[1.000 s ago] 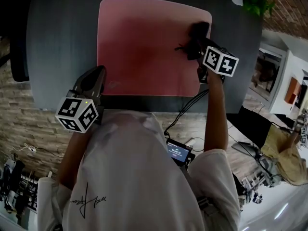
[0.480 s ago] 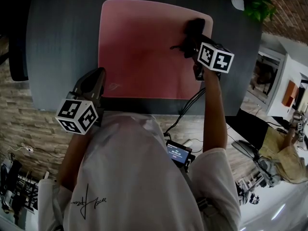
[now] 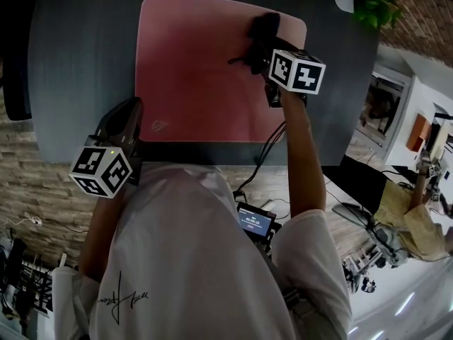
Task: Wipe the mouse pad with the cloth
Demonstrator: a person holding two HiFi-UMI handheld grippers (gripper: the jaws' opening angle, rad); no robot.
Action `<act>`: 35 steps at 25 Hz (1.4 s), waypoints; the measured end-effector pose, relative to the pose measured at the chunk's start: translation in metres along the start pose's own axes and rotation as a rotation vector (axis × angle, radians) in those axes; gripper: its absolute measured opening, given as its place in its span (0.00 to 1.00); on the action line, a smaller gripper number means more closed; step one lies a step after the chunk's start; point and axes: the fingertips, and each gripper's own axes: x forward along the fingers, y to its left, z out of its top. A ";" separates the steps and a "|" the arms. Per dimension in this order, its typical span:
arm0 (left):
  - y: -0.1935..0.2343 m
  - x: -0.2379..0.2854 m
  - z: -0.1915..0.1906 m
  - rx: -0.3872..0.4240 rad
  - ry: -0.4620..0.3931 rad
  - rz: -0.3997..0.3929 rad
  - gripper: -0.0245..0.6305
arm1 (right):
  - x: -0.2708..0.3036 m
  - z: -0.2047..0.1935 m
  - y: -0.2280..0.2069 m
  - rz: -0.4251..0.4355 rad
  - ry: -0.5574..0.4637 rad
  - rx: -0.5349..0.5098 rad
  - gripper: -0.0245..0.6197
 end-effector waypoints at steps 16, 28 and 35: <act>0.011 -0.007 0.002 -0.016 -0.012 -0.001 0.06 | 0.022 0.012 0.068 0.080 0.007 -0.047 0.20; 0.023 -0.018 0.004 -0.029 -0.029 0.006 0.06 | 0.035 0.020 0.106 0.107 -0.006 -0.043 0.20; 0.027 -0.017 0.002 -0.038 -0.028 0.007 0.06 | 0.045 0.022 0.131 0.147 0.000 -0.058 0.20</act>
